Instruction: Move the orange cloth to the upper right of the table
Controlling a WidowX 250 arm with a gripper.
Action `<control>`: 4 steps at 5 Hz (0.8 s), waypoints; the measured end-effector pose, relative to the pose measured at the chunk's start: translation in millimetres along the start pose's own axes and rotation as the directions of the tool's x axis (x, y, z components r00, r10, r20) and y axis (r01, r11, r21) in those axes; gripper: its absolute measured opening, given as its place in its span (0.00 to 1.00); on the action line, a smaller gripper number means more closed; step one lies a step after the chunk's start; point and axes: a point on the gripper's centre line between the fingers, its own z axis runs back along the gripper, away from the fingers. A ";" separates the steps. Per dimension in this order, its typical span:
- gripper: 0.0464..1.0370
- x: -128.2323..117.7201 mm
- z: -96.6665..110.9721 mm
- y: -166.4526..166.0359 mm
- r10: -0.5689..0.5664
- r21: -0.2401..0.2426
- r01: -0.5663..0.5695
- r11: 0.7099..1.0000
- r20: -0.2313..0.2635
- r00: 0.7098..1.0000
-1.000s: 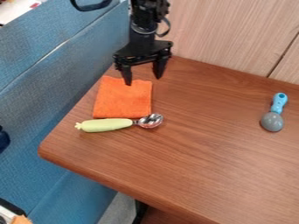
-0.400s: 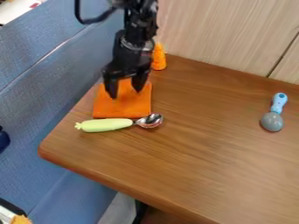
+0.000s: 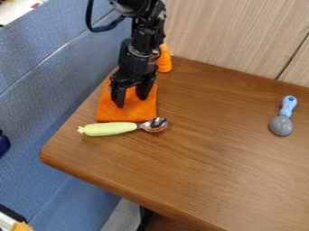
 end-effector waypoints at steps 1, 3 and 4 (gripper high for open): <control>0.96 -1.6 0.3 -8.5 -0.010 -0.038 0.010 0.999 -0.011 1.000; 0.96 -17.4 4.5 -38.3 -0.092 -0.116 0.090 0.989 -0.017 0.996; 0.96 -38.7 13.0 -71.6 -0.207 -0.218 0.197 0.956 -0.026 0.978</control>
